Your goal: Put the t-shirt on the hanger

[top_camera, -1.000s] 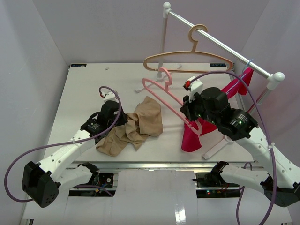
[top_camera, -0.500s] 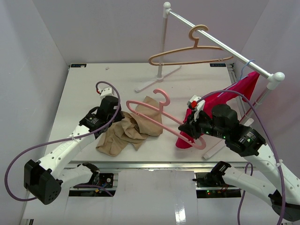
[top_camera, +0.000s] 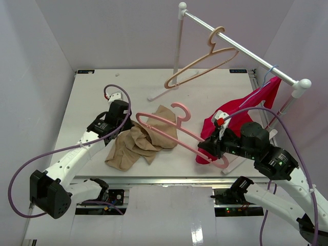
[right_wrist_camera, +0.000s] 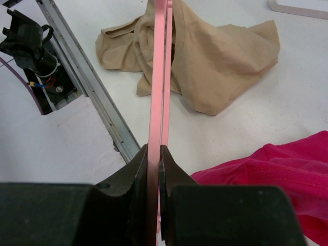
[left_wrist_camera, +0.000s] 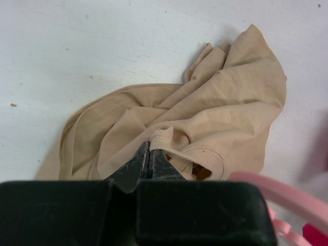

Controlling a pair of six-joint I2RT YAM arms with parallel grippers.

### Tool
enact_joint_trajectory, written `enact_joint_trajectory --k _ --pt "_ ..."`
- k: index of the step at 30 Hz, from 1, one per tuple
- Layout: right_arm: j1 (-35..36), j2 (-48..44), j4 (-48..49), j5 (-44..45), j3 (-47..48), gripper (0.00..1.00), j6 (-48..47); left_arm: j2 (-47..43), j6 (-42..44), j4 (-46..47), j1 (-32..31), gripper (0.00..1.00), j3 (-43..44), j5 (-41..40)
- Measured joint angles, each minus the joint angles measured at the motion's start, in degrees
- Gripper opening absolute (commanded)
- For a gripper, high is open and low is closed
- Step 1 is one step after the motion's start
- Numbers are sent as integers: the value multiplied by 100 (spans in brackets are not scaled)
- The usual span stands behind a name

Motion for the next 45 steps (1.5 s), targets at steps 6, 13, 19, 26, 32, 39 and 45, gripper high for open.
enact_joint_trajectory --k 6,13,19,26,32,39,45 --pt "103 138 11 -80 -60 8 -3 9 44 6 18 0 57 297" --pt "132 506 33 -28 -79 8 -4 -156 110 6 18 0 95 550" --pt "132 618 79 175 -144 8 -4 -361 201 5 18 0 114 672" --pt "132 772 222 288 -152 8 -19 -412 442 5 18 0 197 841" --pt "132 968 553 -66 -268 8 -87 -368 972 78 18 0 514 1057" --pt "130 1052 1147 -665 -342 8 -158 -254 1608 183 21 0 1067 1822" --pt "128 1048 2195 -787 -795 8 -60 -350 1959 190 52 0 1355 2745"
